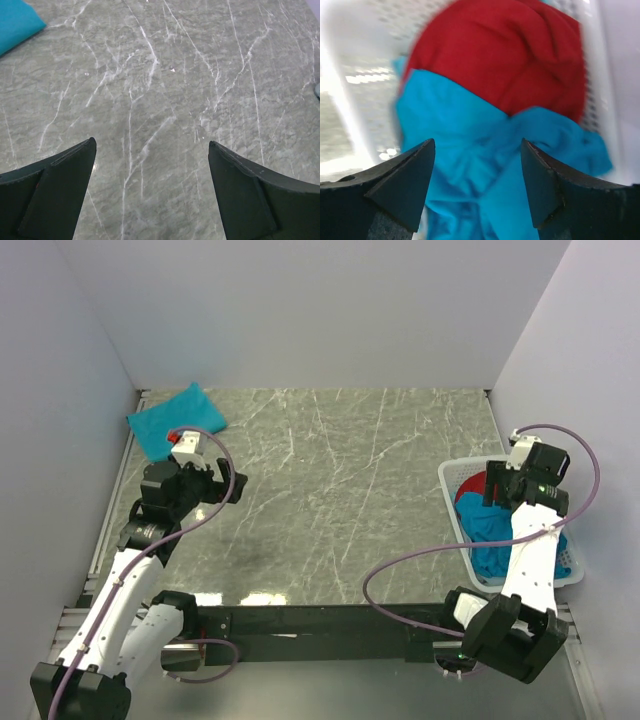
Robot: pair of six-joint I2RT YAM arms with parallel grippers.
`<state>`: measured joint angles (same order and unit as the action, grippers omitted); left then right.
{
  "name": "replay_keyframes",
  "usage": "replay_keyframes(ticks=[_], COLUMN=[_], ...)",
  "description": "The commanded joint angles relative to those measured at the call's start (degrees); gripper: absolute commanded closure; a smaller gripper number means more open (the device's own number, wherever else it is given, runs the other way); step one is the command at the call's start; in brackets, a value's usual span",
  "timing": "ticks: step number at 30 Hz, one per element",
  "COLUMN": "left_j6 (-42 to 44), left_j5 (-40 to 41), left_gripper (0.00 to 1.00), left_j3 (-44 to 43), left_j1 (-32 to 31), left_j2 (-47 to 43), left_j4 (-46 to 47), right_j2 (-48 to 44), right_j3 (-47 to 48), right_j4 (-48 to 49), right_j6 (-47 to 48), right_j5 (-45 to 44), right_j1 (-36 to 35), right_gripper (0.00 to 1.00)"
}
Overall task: Fold and stack the t-shirts
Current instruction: Grab the tshirt from the pile
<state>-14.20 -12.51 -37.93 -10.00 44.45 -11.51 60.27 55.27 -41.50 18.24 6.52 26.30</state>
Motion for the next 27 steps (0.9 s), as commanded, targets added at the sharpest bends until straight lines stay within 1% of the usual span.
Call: replay_keyframes(ticks=[1, 7, 11, 15, 18, 19, 20, 21, 22, 24, 25, 27], left_j6=[1.0, 0.9, 0.9, 1.1, 1.1, 1.1, 1.1, 1.1, 1.1, 1.1, 1.1, 1.2], left_j5=[-0.1, -0.1, 0.2, 0.7, 0.9, 0.8, 0.8, 0.6, 0.7, 0.9, 1.1, 1.4], left_gripper=[0.0, 0.01, 0.01, 0.0, 0.01, 0.01, 0.01, 0.01, 0.01, 0.01, 0.0, 0.01], left_j3=[-1.5, -1.4, -1.4, -1.4, -1.3, -1.4, -1.4, -1.4, -1.4, -1.3, -1.3, -1.2], left_j1=[-0.8, -1.1, -1.2, -1.2, -1.1, -1.1, -1.2, -1.2, -1.2, -1.2, -1.2, -1.1], left_j2=[-0.3, -0.1, 0.7, 0.8, 0.7, 0.9, 1.0, 1.0, 1.0, 0.8, 0.6, 0.3], left_j4=[1.1, 1.2, 1.0, 0.9, 1.0, 1.0, 1.0, 0.8, 0.8, 0.8, 0.9, 0.8], right_j2=[-1.6, -3.4, -3.2, -3.2, -3.5, -3.6, -3.7, -3.7, -3.6, -3.5, -3.5, -4.1], right_j3=[0.8, -0.8, -4.1, -7.1, -8.0, -8.0, -8.0, -7.7, -7.4, -6.5, -6.3, -6.1], right_j4=[-0.4, -0.3, -1.1, -1.5, -1.5, -1.7, -1.7, -1.9, -2.3, -2.6, -2.9, -2.9], right_j6=[2.9, 6.0, 6.7, 6.7, 7.2, 7.3, 7.2, 7.3, 7.2, 7.3, 7.3, 7.8], right_j5=[-10.0, -17.7, -15.2, -14.8, -15.4, -15.4, -15.4, -15.1, -15.1, -14.9, -15.0, -15.1], right_j1=[0.3, 0.5, 1.0, 1.3, 1.3, 1.3, 1.3, 1.4, 1.4, 1.3, 1.3, 1.4], right_gripper=[0.25, 0.25, 0.27, 0.34, 0.44, 0.5, 0.54, 0.61, 0.72, 0.82, 0.94, 0.99])
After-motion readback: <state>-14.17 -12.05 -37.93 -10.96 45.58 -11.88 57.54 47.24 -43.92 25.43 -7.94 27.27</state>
